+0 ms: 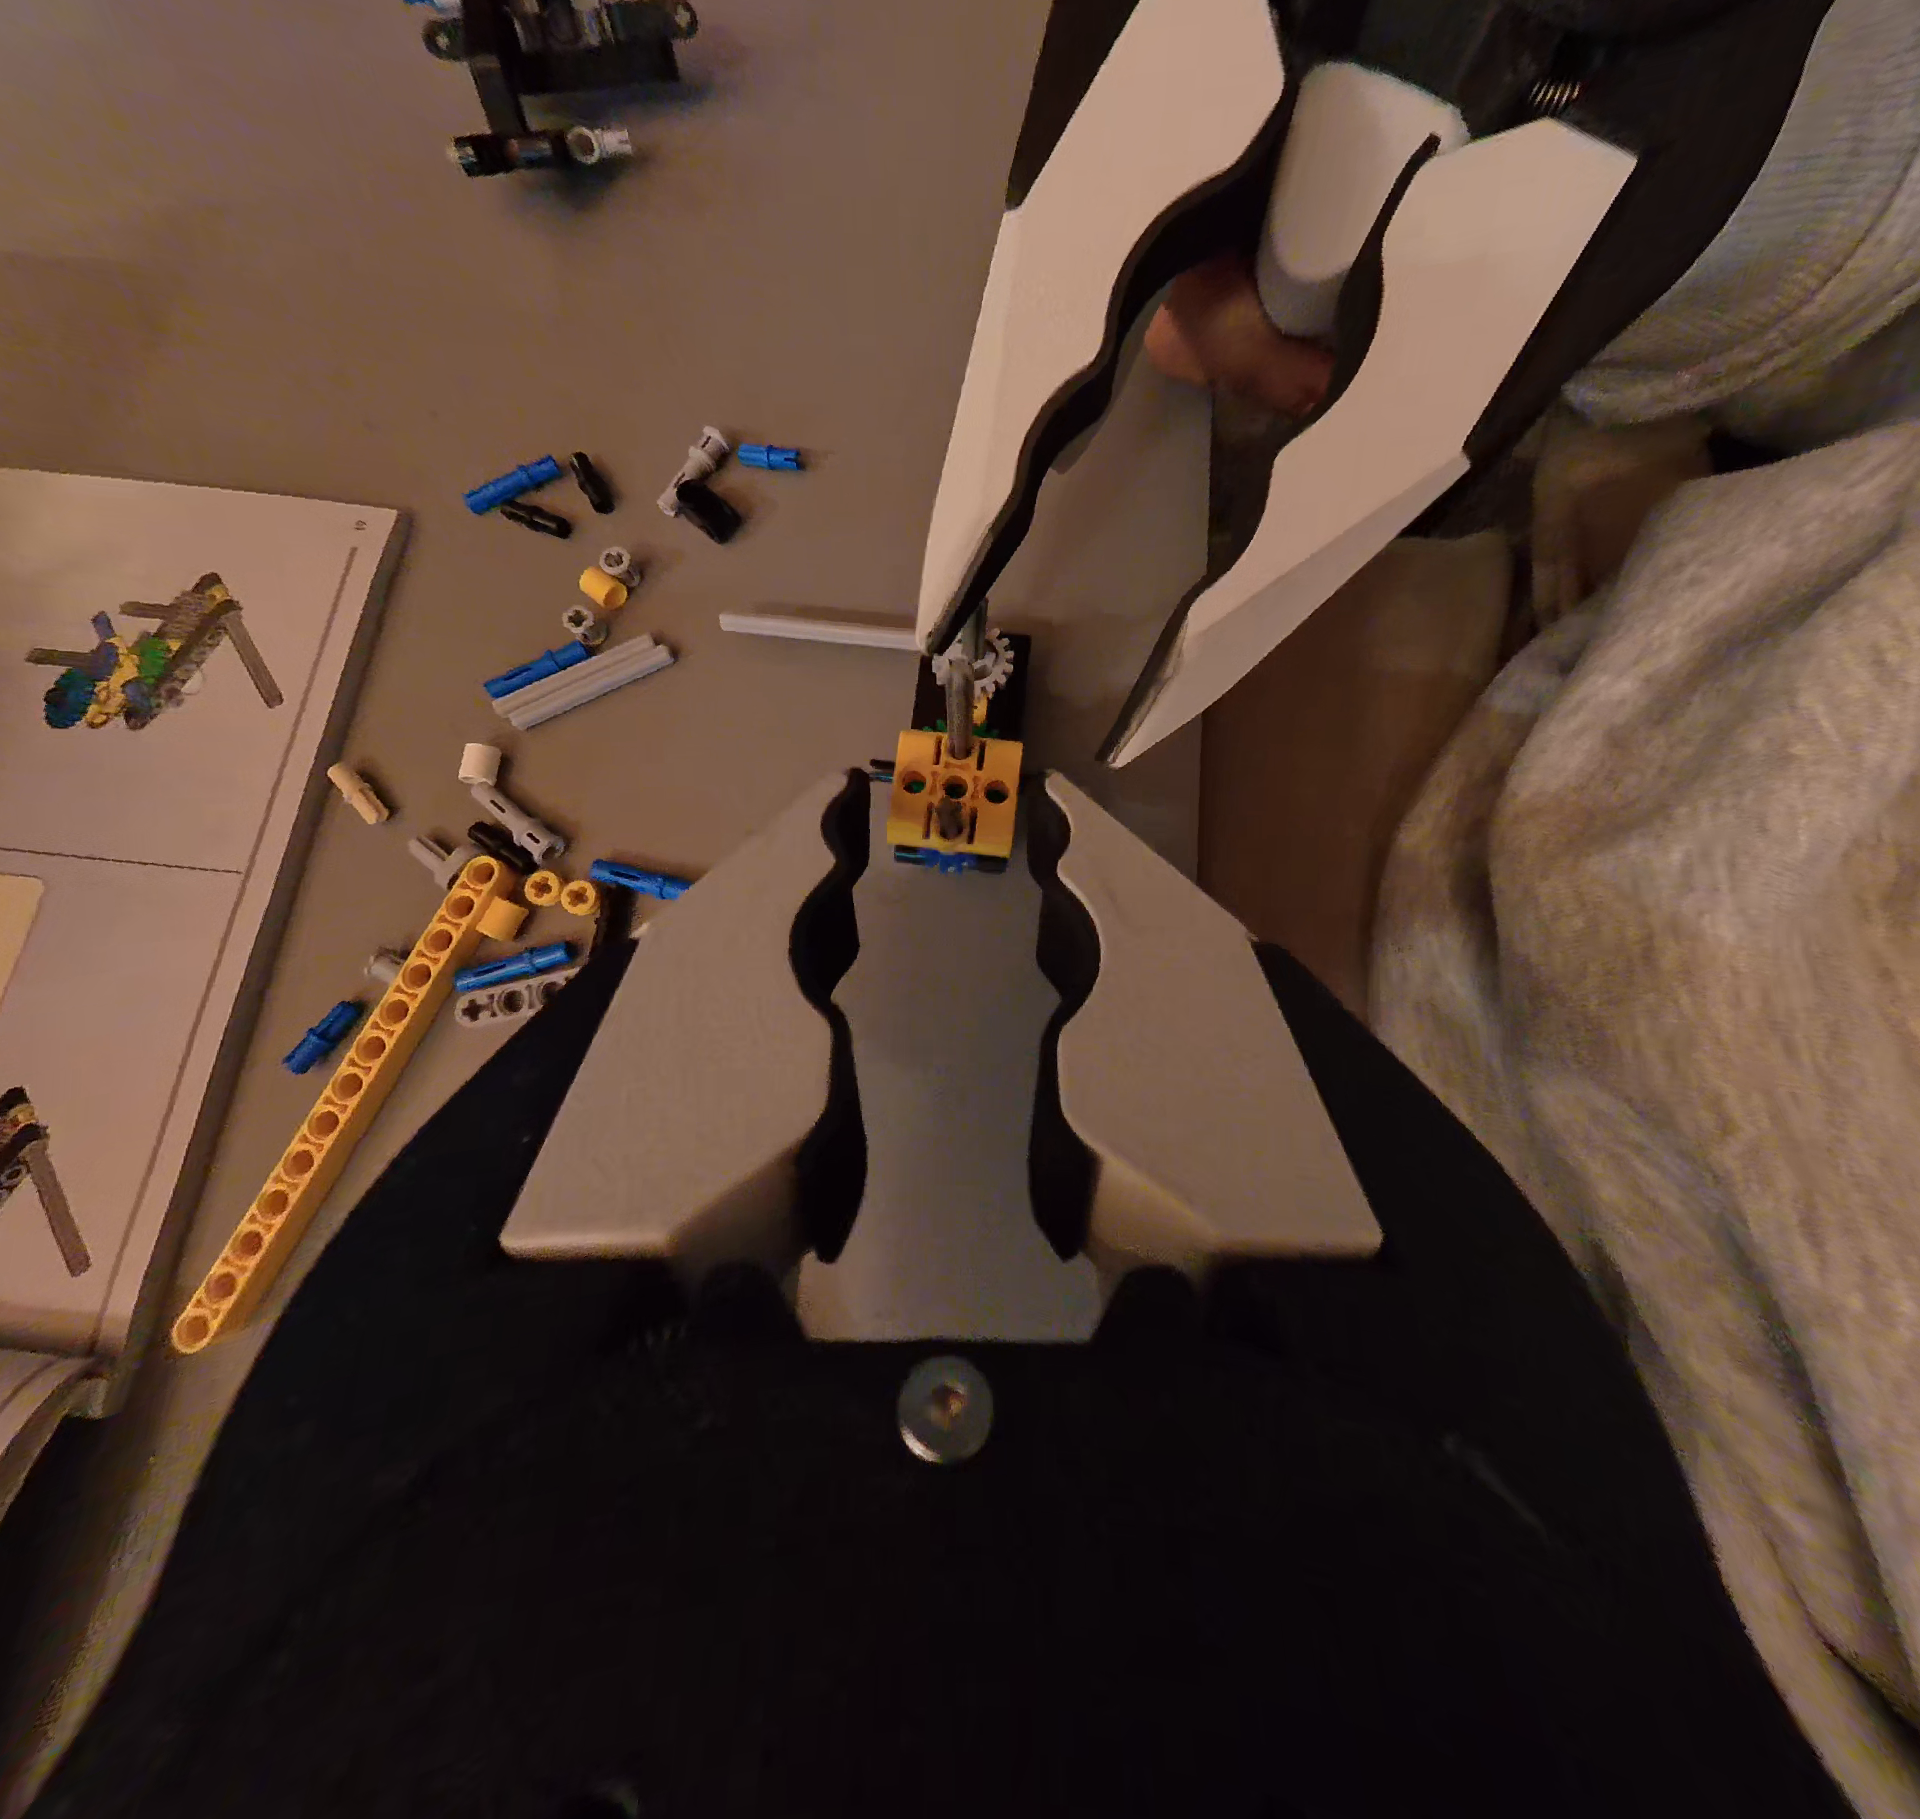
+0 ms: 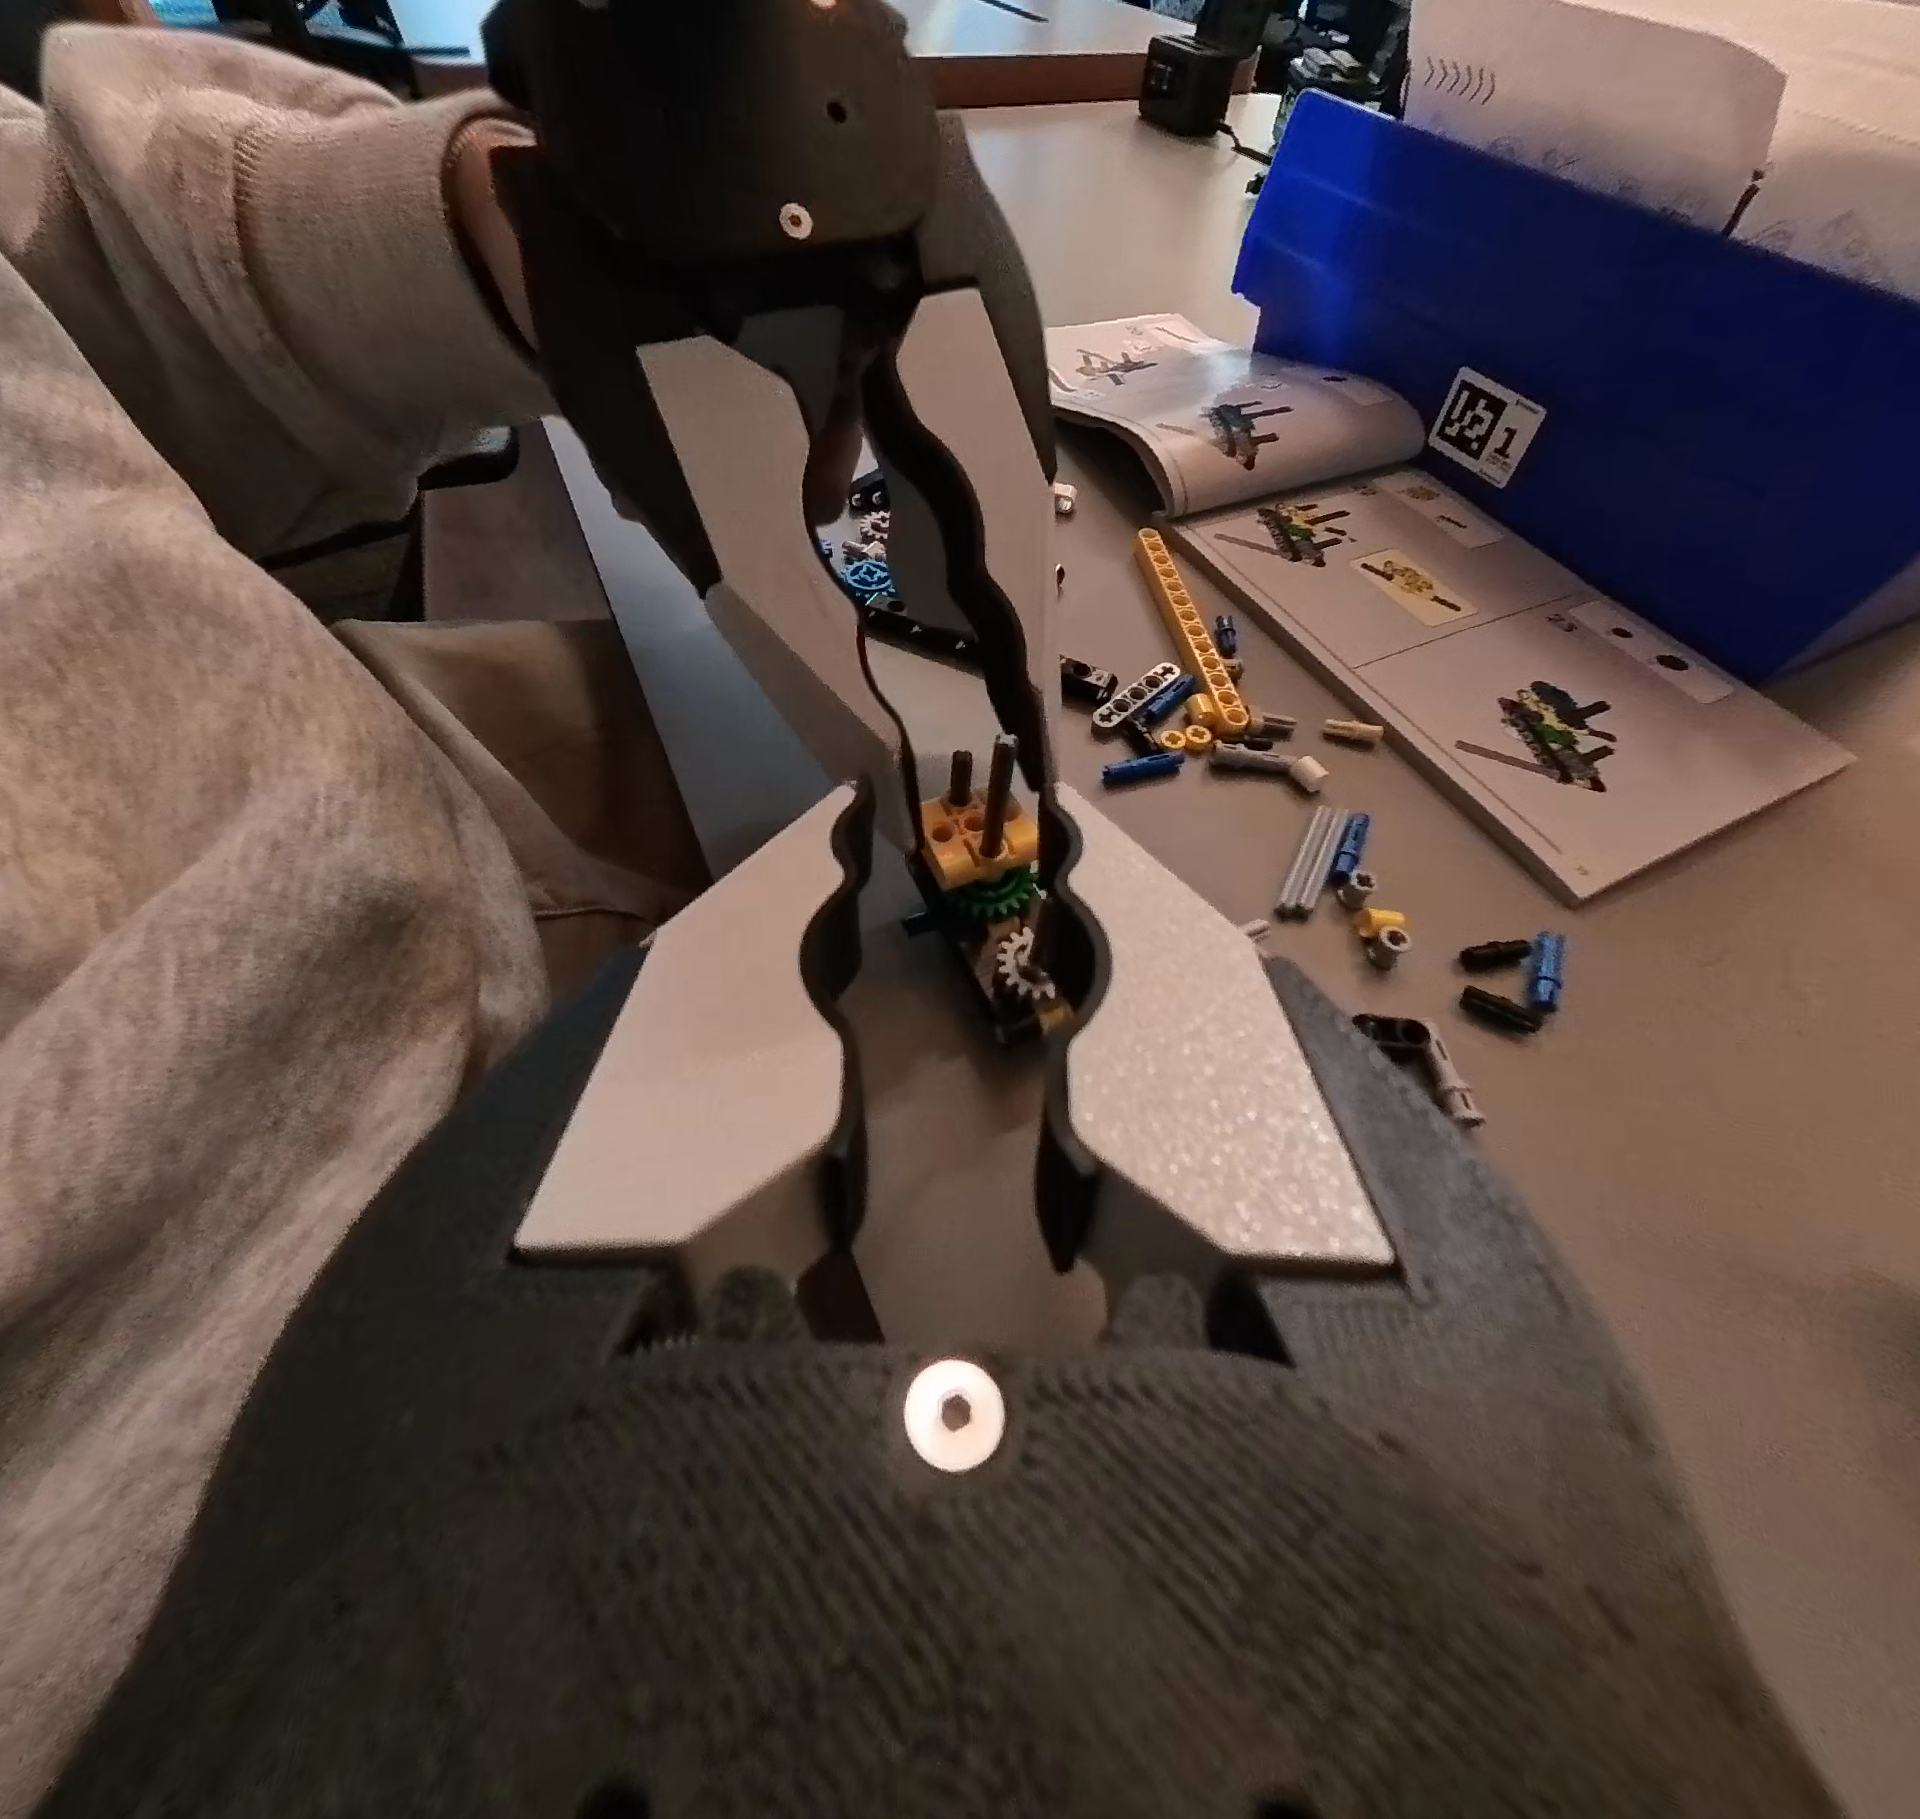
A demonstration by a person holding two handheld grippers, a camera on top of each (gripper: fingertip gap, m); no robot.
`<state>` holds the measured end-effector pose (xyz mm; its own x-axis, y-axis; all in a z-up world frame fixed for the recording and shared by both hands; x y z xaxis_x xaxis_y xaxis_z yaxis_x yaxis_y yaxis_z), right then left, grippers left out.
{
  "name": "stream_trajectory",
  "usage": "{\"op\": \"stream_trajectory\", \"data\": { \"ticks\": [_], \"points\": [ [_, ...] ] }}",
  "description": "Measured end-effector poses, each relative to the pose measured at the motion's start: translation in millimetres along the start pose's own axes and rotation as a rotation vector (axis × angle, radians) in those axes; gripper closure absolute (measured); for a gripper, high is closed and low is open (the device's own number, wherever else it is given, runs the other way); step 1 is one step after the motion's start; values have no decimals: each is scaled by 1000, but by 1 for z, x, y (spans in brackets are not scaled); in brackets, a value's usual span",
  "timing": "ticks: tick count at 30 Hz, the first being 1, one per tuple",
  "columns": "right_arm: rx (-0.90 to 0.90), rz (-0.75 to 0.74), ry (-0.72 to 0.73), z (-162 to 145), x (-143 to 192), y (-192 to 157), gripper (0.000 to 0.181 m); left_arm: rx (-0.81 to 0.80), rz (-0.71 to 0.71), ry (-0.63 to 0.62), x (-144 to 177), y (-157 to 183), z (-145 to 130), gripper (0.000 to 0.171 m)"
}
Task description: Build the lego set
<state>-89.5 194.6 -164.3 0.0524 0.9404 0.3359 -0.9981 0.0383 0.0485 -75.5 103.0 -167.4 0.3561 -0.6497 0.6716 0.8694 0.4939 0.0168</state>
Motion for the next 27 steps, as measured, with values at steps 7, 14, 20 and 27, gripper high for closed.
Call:
{"op": "stream_trajectory", "data": {
  "ticks": [7, 14, 20, 27],
  "points": [
    [0, -2, 1, 0, 0, 0, 151, 26, -22, 25, -2, -2, -3, 147],
    [2, -2, -1, 0, 1, 0, 151, 38, -36, 23, -2, -2, -4, 147],
    [0, 0, 2, 0, 1, 0, 151, 59, -51, 14, -4, -2, -6, 145],
    [-7, 3, 14, 0, 3, 0, 150, 102, -81, 51, -2, -2, -5, 129]
  ]
}}
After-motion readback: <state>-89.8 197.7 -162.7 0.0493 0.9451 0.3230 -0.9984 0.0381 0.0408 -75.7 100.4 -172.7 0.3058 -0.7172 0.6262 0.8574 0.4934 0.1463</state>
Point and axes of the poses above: each gripper's, where its closed fingertips meet, x back along the fingers, z out of its top, y = z × x across the jaws, the point moved 6 cm from there along x, back along the fingers
